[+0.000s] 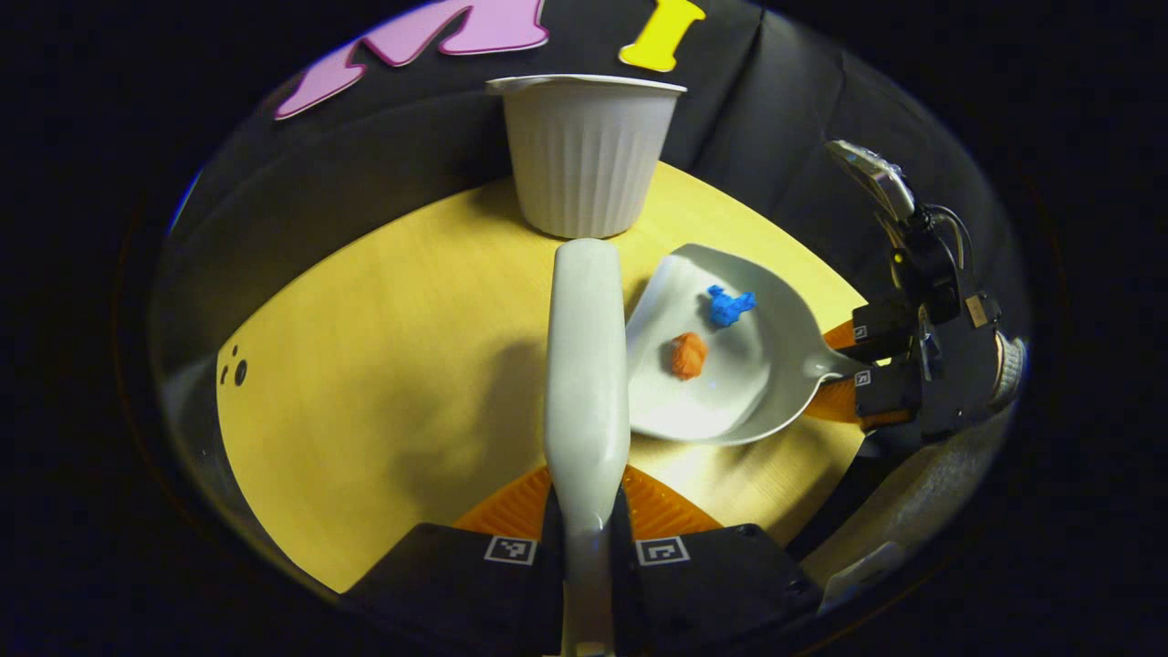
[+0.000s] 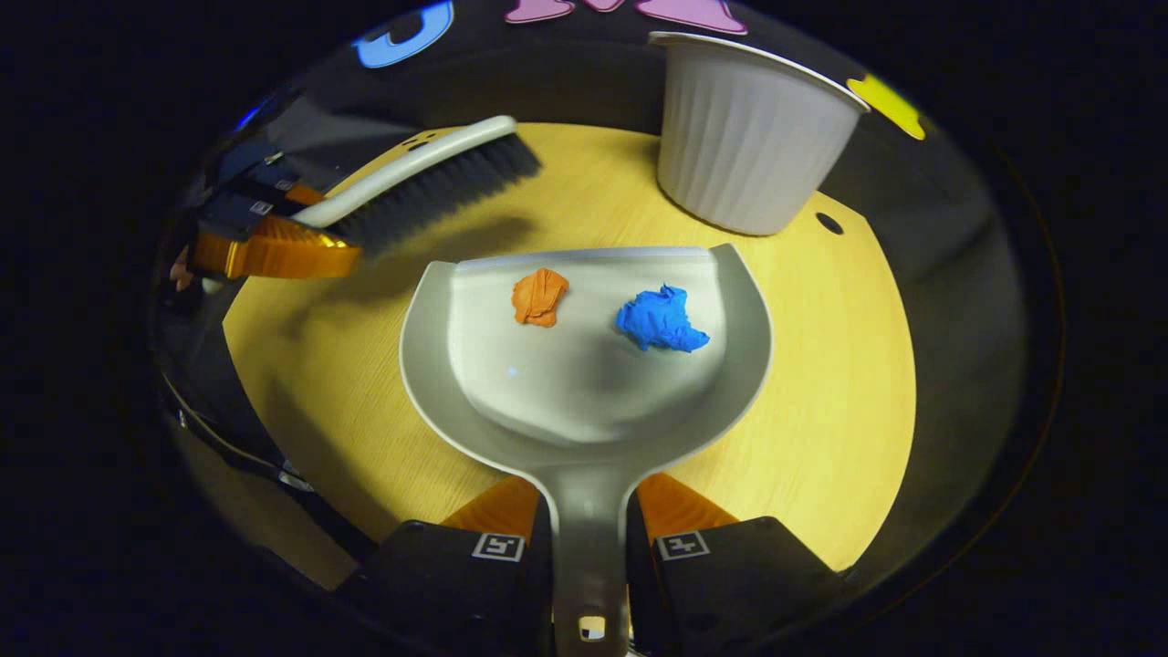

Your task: Pick up the small broom and dustpan from the desktop, sweep the trash into the dustpan with the broom, and then empty the trash into the garbage bin.

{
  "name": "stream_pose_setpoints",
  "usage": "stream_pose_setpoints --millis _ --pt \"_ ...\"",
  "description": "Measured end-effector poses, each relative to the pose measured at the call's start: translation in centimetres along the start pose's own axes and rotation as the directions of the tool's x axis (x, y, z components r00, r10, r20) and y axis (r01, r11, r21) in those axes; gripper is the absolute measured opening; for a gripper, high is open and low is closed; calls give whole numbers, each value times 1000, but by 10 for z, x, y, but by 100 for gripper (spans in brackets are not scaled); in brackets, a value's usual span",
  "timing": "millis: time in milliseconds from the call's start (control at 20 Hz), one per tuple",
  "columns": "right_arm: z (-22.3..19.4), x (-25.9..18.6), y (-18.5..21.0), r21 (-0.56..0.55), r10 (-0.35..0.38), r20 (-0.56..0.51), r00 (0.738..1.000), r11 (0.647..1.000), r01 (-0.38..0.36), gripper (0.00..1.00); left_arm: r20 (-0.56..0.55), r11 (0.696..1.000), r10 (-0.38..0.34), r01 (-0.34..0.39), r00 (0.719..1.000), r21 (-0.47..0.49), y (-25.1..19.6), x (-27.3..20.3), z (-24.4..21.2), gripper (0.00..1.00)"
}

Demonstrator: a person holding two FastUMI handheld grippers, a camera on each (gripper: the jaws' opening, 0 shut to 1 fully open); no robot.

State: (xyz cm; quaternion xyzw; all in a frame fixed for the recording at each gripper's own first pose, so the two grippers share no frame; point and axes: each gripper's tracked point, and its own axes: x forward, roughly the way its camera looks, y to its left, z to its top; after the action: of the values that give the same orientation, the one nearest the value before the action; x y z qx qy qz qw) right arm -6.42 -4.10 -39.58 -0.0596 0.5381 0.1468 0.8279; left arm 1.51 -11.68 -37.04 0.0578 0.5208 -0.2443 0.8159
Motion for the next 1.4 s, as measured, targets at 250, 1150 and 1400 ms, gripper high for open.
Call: stream_pose_setpoints --millis 250,1150,1400 --pt "32 -51 -35 132 -84 37 996 988 79 38 5 990 20 -19 1000 -138 52 -7 -56 25" --pt "221 -172 -202 203 -357 30 934 917 344 36 -17 973 -3 -1 1000 -229 67 -29 -148 25" --pt "256 -154 -220 79 -384 -46 922 919 386 36 -18 966 1 -5 1000 -259 70 -26 -150 25"
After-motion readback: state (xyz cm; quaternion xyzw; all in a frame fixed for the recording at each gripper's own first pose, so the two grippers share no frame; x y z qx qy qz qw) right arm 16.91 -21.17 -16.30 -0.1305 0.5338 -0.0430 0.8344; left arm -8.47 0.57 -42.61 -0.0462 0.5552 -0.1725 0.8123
